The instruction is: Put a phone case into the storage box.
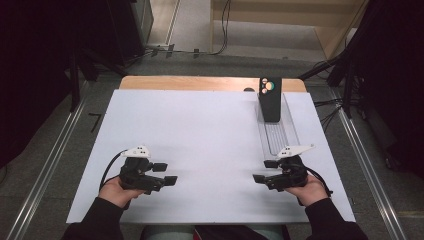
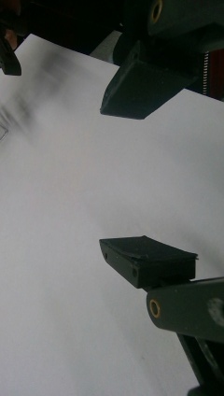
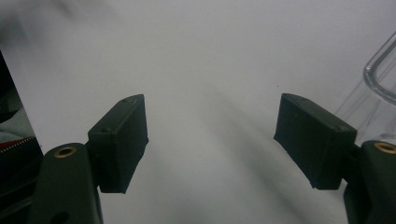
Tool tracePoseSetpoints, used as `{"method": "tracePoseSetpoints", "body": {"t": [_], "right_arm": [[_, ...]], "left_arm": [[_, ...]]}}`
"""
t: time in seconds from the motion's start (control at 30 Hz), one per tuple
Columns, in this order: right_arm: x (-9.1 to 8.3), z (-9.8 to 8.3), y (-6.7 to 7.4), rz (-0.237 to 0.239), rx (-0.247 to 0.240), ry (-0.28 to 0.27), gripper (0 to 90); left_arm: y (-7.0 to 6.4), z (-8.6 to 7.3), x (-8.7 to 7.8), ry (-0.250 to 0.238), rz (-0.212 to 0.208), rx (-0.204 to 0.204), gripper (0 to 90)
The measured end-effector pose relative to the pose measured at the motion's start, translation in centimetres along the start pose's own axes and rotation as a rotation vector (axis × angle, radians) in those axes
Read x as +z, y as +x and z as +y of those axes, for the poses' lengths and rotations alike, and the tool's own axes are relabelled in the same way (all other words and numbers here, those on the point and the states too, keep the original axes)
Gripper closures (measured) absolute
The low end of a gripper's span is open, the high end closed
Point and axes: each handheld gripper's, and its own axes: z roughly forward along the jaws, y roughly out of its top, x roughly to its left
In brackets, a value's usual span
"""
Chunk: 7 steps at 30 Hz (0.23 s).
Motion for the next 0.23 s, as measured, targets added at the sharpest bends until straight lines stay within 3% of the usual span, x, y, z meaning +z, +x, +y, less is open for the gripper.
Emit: {"method": "tracePoseSetpoints", "body": {"t": [0.23], "right_arm": [[0.12,-0.01,-0.06,0.006,0.006,0.009,23.7]], "left_arm": [[0.04,-0.01,-0.01,-0.001,-0.003,-0.003,30.2]]}}
